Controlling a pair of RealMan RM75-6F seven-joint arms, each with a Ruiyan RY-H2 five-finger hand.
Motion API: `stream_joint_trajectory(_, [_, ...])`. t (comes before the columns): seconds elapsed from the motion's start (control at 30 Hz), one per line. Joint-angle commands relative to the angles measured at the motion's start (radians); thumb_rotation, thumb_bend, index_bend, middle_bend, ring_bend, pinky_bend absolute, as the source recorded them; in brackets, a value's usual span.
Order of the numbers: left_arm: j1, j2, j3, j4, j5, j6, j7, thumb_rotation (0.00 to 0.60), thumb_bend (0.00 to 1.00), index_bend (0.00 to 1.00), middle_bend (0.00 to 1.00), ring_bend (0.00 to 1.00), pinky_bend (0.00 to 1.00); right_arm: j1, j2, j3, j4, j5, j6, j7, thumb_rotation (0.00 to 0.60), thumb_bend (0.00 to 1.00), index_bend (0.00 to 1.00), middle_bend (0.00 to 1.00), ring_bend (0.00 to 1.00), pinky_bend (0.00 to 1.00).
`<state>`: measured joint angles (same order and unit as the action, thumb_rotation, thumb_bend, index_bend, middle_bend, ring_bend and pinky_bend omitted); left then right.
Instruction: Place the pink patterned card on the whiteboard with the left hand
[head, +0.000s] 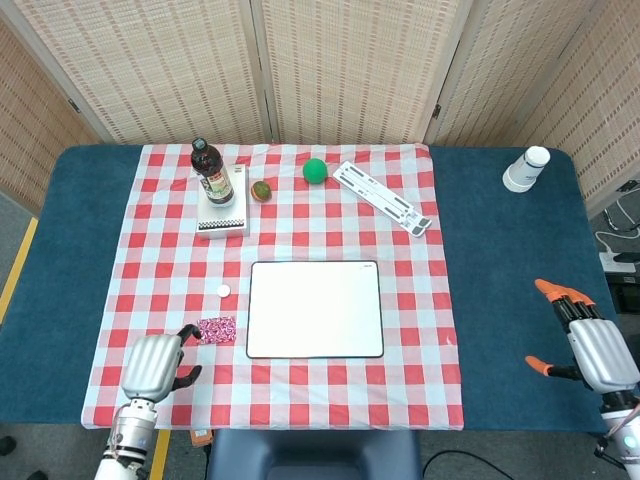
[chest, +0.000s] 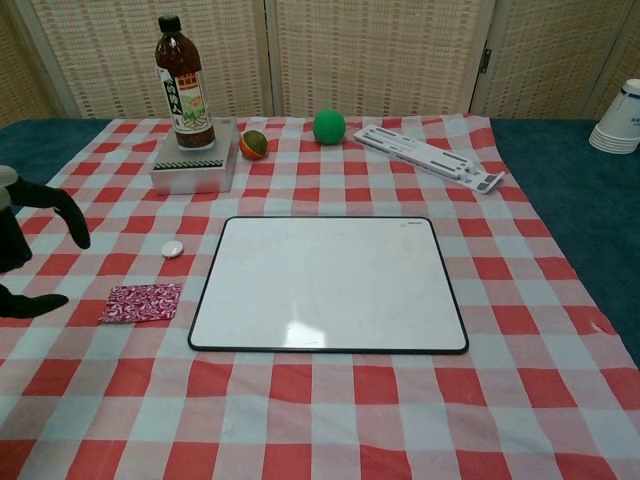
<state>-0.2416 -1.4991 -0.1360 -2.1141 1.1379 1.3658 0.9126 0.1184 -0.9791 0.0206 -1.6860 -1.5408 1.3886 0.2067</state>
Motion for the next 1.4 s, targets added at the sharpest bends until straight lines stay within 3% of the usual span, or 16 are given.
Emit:
stream_joint_trajectory(0.03, [-0.04,-0.044,-0.028,0.037,-0.05,-0.026,0.033,0.6,0.25,0.4,1.0,1.0,0.95,-0.001,0.001,0.0,0.0,0.0,0.001,0.002,0.6,0.0,0.06,0.09,0.0,0.12])
stream_joint_trajectory(0.23, [-0.109,-0.226,-0.107,0.198,-0.183,0.029,0.057,0.6,0.34,0.41,1.0,1.0,0.95,-0.004,0.012,0.002,0.007,0.007,0.003,0.031,0.6,0.0,0.06,0.09,0.0,0.12])
stream_joint_trajectory(0.4, [-0.134,-0.272,-0.109,0.262,-0.19,0.054,0.041,0.6,0.34,0.38,1.0,1.0,0.95,-0.004,0.017,0.0,0.003,0.008,0.0,0.032,0.6,0.0,0.06,0.09,0.0,0.12])
stream_joint_trajectory(1.07, [-0.221,-0.291,-0.111,0.406,-0.335,-0.005,0.024,0.6,0.3,0.28,1.0,1.0,0.95,-0.005,0.016,0.003,-0.002,0.019,-0.004,0.023,0.6,0.0,0.06,0.09,0.0,0.12])
stream_joint_trajectory(1.4, [-0.253,-0.288,-0.119,0.435,-0.39,-0.012,0.017,0.6,0.29,0.3,1.0,1.0,0.95,-0.005,0.017,0.005,-0.002,0.022,-0.006,0.024,0.6,0.0,0.06,0.09,0.0,0.12])
